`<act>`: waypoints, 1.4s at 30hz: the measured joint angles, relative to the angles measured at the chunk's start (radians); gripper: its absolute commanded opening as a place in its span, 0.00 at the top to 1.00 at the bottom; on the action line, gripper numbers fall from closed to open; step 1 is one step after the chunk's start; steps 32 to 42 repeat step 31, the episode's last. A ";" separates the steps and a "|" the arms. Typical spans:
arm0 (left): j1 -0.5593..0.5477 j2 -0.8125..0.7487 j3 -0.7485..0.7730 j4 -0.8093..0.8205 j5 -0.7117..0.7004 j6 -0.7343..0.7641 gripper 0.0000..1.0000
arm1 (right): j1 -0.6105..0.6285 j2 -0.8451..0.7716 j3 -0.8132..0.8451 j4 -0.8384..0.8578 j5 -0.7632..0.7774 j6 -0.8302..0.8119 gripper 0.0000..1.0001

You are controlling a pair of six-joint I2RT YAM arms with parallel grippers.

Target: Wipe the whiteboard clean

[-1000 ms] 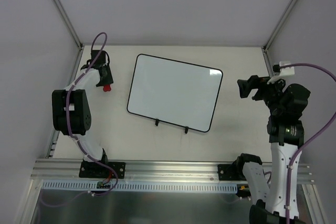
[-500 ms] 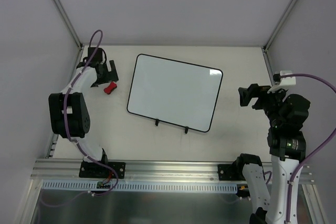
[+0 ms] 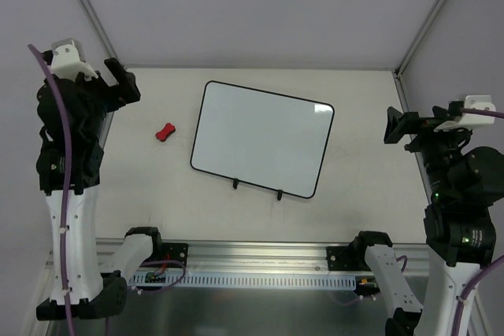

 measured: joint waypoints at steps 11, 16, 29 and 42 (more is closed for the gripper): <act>-0.001 -0.157 0.276 -0.138 -0.006 0.011 0.01 | 0.080 -0.018 0.175 -0.001 0.123 -0.095 0.01; -0.007 -0.237 0.335 -0.152 -0.023 0.011 0.01 | 0.104 -0.032 0.201 0.000 0.136 -0.105 0.01; -0.084 -0.246 0.370 -0.172 -0.079 0.032 0.01 | 0.120 -0.037 0.206 -0.002 0.140 -0.109 0.01; -0.089 -0.239 0.370 -0.172 -0.082 0.035 0.01 | 0.120 -0.037 0.206 -0.002 0.138 -0.109 0.01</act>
